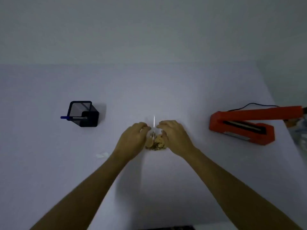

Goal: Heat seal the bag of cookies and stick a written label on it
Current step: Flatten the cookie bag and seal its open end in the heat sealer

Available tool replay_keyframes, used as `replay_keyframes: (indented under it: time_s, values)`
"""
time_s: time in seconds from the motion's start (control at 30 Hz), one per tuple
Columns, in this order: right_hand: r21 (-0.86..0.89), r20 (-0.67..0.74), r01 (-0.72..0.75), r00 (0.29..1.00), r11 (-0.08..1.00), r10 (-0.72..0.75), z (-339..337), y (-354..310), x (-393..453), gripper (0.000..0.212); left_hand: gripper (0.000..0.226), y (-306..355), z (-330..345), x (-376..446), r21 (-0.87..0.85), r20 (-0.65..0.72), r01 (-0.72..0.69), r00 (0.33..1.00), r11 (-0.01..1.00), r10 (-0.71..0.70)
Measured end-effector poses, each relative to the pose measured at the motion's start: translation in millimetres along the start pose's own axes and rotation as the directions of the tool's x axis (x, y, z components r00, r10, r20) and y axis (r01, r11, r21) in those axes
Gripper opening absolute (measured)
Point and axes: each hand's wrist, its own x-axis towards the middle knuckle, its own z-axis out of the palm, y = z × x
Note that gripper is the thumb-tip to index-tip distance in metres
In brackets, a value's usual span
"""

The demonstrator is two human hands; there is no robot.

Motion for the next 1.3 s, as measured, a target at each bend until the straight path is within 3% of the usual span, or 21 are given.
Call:
replay_keyframes:
  time_s: [0.23,0.47,0.73,1.03,1.17,1.3]
  values:
    - [-0.001,-0.021,0.058,0.998,0.998,-0.058,33,8,4,0.034,0.028,13,42,-7,-0.161,-0.005,0.084,0.996,0.983,-0.086]
    - [-0.033,0.006,0.079,0.997,0.996,-0.079,50,24,8,0.029,0.029,7,60,-6,-0.17,0.039,0.101,0.995,0.98,-0.096]
    - [-0.124,0.053,0.066,0.997,0.99,-0.06,55,30,10,0.032,0.032,3,75,-6,-0.228,0.147,0.233,0.968,0.945,-0.203]
    - [-0.091,0.031,0.0,1.0,0.996,0.003,46,64,2,0.036,0.045,-1,75,-11,-0.159,0.203,0.282,0.947,0.946,-0.248]
    - [-0.075,-0.058,-0.06,0.997,0.995,0.055,40,76,-1,0.038,0.051,0,80,-13,-0.157,0.206,0.293,0.944,0.943,-0.258]
    - [-0.019,-0.037,0.068,0.997,0.997,-0.069,42,53,7,0.039,0.05,1,82,-14,-0.171,0.191,0.299,0.945,0.939,-0.266]
